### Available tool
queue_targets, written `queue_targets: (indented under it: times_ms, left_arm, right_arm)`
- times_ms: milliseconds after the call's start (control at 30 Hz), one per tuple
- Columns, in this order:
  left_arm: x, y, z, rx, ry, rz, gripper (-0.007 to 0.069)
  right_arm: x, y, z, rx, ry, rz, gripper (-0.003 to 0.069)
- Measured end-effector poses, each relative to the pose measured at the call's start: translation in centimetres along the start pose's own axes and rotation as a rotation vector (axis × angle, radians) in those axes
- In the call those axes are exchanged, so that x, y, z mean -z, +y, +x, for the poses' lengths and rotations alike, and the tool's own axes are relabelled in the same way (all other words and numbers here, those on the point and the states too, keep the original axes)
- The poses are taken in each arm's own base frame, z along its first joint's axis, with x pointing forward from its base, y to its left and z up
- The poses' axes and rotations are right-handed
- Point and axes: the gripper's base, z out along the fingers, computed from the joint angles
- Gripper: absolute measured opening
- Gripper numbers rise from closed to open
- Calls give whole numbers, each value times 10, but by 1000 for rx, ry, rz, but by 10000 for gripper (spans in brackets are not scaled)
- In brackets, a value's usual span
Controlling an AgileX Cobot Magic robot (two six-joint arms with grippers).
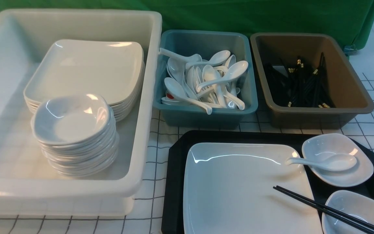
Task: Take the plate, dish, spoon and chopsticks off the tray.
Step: Use the right arm to grab a soup spoon from the plate
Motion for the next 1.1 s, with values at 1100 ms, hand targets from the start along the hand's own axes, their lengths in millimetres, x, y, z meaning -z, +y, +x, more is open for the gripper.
queue_targets:
  times_ms: [1100]
  left_arm:
    - [-125,-125,78,-457,907,624,-13]
  right_arm:
    - [-144,117,-30,619,1142,-249,2]
